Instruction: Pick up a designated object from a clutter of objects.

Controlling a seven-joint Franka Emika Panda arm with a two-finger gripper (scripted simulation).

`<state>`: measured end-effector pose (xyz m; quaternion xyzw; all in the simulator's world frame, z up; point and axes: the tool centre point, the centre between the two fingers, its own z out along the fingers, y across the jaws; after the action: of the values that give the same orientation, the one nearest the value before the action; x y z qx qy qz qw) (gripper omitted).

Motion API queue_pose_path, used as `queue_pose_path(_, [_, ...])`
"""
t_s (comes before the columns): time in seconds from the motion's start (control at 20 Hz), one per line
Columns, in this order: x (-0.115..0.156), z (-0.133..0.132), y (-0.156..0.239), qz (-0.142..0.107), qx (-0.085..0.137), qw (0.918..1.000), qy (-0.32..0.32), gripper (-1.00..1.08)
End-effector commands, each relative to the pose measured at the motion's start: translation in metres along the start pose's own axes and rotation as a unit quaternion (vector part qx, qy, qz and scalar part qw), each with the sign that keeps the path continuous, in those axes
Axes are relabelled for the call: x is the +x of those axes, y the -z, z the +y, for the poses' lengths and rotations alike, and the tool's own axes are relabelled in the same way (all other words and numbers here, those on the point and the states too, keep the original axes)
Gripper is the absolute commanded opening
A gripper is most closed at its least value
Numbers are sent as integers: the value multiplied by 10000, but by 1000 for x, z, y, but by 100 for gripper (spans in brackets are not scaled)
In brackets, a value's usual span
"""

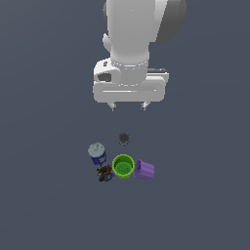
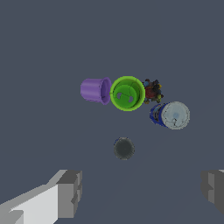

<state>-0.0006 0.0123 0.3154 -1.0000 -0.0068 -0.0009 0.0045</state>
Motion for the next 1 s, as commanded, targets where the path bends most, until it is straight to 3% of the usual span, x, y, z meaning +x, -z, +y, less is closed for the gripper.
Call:
queue_pose_path(0.0, [0, 0, -7, -4, 1, 10000, -58, 100])
queue_pose_path(0.55, [-3, 4, -73, -6, 4, 9975, -702, 100])
queue_pose_path(0.95, [-20, 10, -149, -6, -6, 9891, -1475, 100])
